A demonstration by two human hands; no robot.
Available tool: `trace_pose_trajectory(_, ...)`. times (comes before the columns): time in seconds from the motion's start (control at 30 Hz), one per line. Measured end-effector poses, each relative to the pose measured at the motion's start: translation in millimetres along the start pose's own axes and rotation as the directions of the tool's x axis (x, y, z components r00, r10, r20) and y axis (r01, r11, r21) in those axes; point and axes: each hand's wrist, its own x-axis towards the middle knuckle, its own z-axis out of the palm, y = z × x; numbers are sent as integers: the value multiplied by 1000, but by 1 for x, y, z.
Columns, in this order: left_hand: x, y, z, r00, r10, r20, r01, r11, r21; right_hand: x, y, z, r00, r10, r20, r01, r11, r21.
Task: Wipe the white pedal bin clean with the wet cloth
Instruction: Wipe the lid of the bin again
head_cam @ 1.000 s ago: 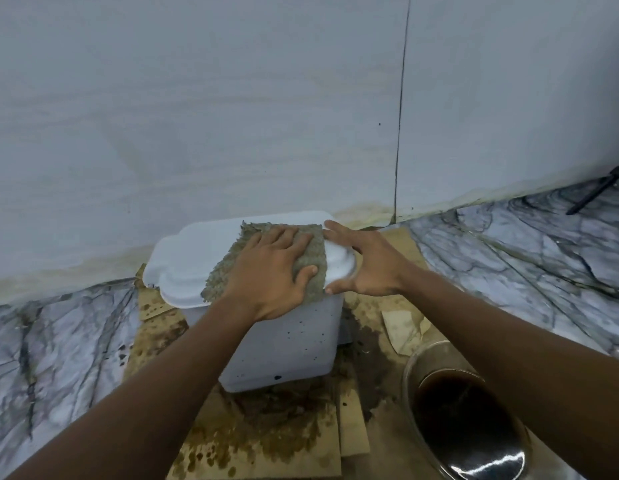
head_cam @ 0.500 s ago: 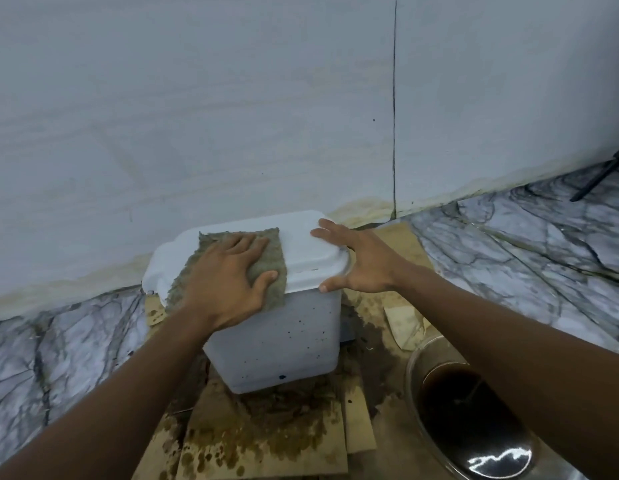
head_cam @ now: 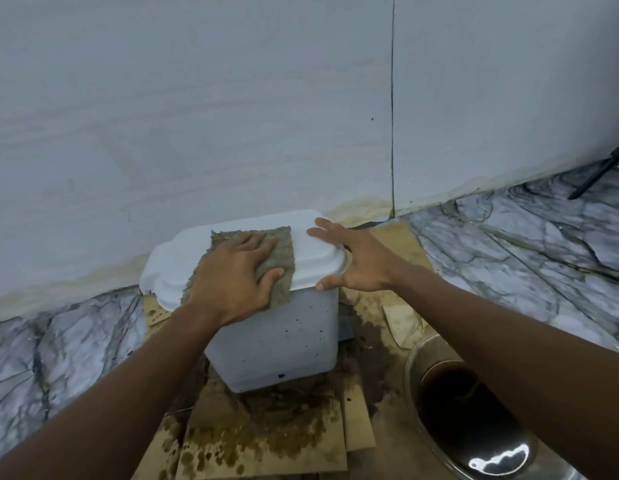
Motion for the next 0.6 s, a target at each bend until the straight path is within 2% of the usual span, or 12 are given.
trace_pose_trajectory(0.13, 29, 32, 15, 999, -3, 36, 2, 1000, 7, 0, 5, 3, 999, -29, -23, 30, 998, 63)
trace_pose_trajectory(0.23, 40, 51, 29, 1000, -27, 9, 27, 1000, -8, 0, 10, 2, 999, -47, -23, 49, 991, 124)
trace_pose_trajectory(0.5, 20, 30, 20, 994, -111, -6, 110, 992, -66, 3, 12, 5, 999, -38, -18, 39, 997, 63)
trace_pose_trajectory(0.6, 35, 52, 17, 992, -129, -10, 129, 991, -28, 2, 13, 4, 999, -33, -4, 33, 991, 128)
